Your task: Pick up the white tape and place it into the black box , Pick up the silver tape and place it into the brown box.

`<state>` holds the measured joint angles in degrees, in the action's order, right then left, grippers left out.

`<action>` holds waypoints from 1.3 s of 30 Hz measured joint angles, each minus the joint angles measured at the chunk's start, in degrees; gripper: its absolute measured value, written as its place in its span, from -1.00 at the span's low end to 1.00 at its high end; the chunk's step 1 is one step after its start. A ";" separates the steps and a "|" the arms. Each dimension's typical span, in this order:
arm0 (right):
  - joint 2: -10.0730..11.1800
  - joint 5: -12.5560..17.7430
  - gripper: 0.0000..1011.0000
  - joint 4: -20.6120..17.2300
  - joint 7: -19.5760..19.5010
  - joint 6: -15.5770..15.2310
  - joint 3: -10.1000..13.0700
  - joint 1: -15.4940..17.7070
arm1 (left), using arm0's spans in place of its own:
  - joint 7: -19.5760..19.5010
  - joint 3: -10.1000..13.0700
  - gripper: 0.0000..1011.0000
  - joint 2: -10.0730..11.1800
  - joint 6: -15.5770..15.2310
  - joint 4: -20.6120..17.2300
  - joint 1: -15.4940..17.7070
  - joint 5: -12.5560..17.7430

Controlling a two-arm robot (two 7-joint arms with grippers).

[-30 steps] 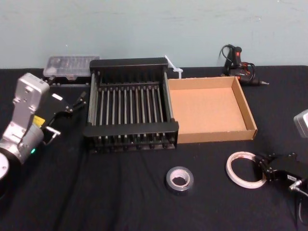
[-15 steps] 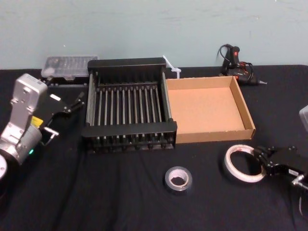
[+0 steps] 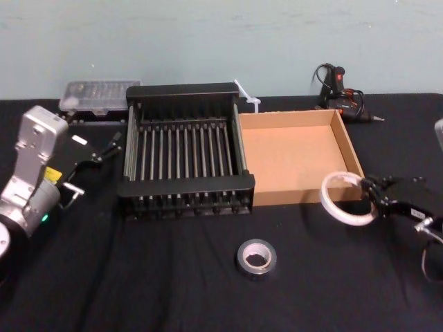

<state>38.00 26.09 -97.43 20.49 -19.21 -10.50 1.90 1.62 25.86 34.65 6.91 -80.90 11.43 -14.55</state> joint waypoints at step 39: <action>-10.93 -13.44 -0.84 8.49 2.27 1.90 -12.15 -19.64 | 0.00 0.00 0.98 0.00 0.00 0.00 0.00 0.00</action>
<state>27.08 12.65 -88.94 22.76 -17.31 -22.65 -17.74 1.62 25.86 34.65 6.91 -80.90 11.43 -14.55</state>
